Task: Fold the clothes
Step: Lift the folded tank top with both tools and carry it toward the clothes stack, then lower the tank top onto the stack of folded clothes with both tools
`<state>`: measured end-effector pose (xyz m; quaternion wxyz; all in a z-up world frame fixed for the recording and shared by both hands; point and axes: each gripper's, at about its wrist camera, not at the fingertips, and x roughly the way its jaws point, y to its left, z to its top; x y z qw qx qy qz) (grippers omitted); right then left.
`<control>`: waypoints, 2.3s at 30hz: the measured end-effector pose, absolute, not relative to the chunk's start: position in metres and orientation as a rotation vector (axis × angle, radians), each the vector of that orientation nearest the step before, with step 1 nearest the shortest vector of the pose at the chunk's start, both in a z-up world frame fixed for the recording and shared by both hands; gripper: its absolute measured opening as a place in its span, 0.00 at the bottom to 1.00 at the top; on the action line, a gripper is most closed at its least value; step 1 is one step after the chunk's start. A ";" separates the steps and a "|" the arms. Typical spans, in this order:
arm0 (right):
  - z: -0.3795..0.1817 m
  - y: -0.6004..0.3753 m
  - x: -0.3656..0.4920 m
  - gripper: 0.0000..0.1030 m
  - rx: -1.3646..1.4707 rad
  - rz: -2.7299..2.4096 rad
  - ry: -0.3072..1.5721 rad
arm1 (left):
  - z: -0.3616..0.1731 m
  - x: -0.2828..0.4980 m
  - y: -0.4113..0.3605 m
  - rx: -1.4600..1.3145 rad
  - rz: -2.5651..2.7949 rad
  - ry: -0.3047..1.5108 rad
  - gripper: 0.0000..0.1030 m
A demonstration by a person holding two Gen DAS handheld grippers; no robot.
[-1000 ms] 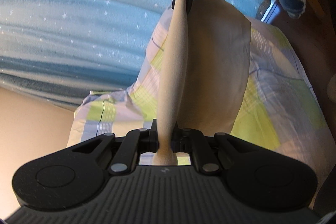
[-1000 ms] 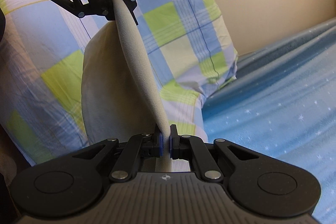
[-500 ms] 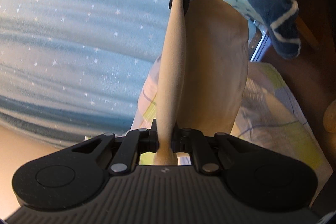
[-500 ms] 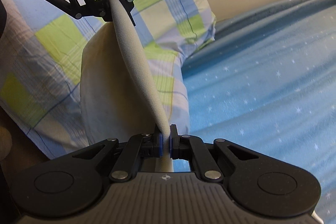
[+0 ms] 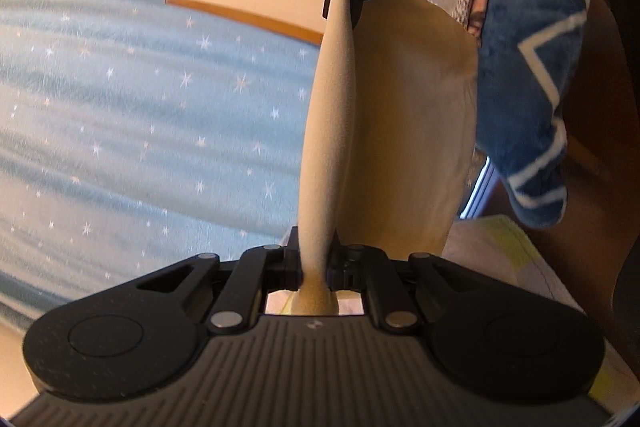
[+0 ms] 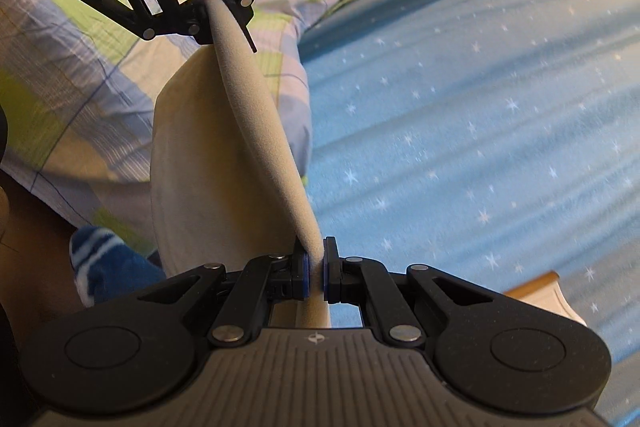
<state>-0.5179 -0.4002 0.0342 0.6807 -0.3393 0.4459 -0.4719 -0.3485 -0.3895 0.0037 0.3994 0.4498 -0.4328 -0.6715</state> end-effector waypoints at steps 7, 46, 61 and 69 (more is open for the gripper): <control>0.040 -0.387 -0.552 0.04 -0.723 -1.126 1.021 | 0.014 -0.375 -0.381 1.086 -1.776 -1.127 0.08; -0.080 -0.405 -0.735 0.17 -0.394 -1.345 1.242 | -0.110 -0.560 -0.450 1.052 -2.131 -1.236 0.17; -0.051 -0.398 -0.755 0.00 -0.350 -1.490 1.158 | -0.082 -0.569 -0.467 0.888 -1.957 -1.545 0.09; -0.081 -0.384 -0.742 0.01 -0.318 -1.388 1.231 | -0.136 -0.545 -0.456 1.015 -2.040 -1.521 0.08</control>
